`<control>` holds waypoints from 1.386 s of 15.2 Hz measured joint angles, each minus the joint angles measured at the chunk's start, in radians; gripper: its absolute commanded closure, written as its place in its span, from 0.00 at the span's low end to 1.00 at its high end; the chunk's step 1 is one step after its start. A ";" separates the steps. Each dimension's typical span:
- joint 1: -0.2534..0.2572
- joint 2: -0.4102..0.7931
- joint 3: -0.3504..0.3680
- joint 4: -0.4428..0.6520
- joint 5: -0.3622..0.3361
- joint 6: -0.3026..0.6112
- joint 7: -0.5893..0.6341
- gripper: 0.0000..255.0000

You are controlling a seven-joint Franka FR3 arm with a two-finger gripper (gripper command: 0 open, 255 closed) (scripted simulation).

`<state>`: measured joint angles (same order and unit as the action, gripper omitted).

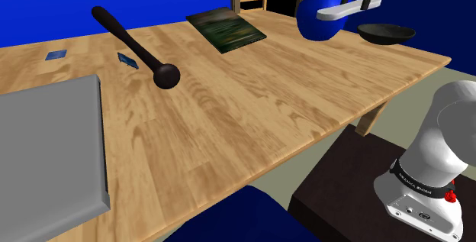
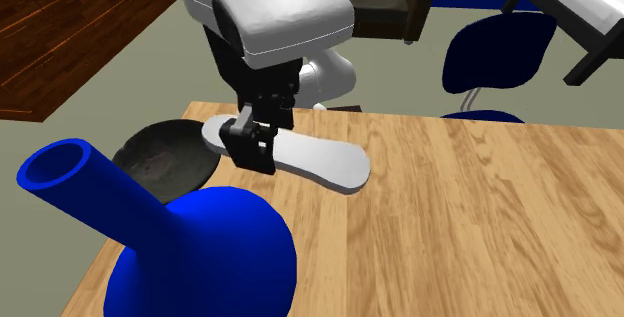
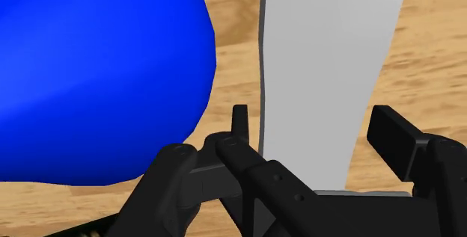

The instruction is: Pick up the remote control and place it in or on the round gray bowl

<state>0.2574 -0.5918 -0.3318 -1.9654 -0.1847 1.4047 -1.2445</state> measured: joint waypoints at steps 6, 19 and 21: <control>-0.036 -0.033 -0.105 0.017 -0.069 -0.027 -0.138 1.00; -0.072 -0.028 -0.334 0.082 -0.188 -0.017 -0.404 1.00; -0.076 -0.039 -0.337 0.050 -0.194 0.004 -0.400 1.00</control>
<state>0.1810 -0.6310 -0.6687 -1.9150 -0.3785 1.4083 -1.6447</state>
